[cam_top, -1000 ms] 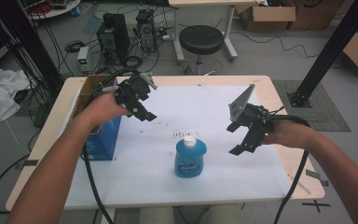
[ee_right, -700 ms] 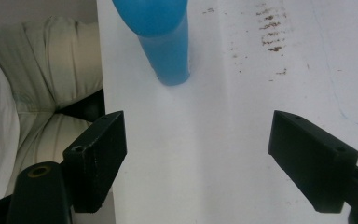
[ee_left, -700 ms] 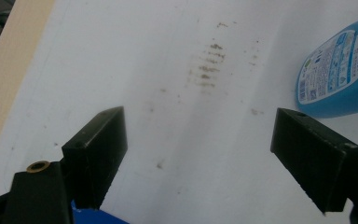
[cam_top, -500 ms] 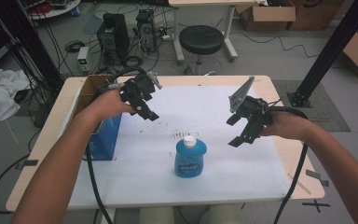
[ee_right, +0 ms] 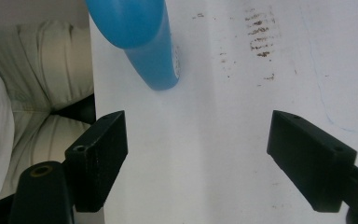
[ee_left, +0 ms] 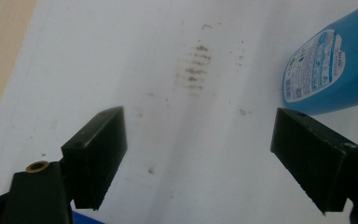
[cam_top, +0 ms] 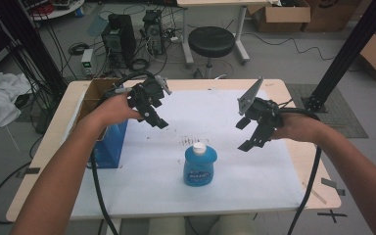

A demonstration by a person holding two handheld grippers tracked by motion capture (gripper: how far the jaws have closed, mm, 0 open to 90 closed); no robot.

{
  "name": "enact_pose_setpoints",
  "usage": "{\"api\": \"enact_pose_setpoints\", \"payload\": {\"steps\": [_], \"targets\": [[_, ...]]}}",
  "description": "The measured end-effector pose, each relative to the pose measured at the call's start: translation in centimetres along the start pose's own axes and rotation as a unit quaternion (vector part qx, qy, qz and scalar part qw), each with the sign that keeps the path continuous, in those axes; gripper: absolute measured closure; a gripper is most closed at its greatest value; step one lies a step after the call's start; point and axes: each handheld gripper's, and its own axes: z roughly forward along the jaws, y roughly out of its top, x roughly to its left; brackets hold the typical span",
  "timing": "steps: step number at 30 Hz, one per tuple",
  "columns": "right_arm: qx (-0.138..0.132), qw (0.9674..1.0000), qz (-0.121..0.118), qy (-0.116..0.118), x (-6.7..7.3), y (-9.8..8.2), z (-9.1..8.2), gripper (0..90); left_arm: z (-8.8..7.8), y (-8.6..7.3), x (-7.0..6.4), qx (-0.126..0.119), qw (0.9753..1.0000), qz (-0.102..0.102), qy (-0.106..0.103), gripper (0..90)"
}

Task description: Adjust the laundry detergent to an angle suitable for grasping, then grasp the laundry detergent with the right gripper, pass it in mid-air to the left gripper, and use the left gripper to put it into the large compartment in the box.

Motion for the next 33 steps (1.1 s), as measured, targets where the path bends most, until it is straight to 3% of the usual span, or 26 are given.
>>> {"api": "enact_pose_setpoints", "payload": {"steps": [7,33], "targets": [[-0.005,1.0000,-0.003,0.000,-0.15,0.29,-0.17,19.7,0.11,0.19,-0.26,0.000,1.0000,0.009,-0.001,18.3],[-0.011,0.9999,-0.008,-0.002,0.26,0.05,-0.24,17.6,0.23,-0.03,-0.21,0.000,0.9999,0.010,0.005,18.6]]}}
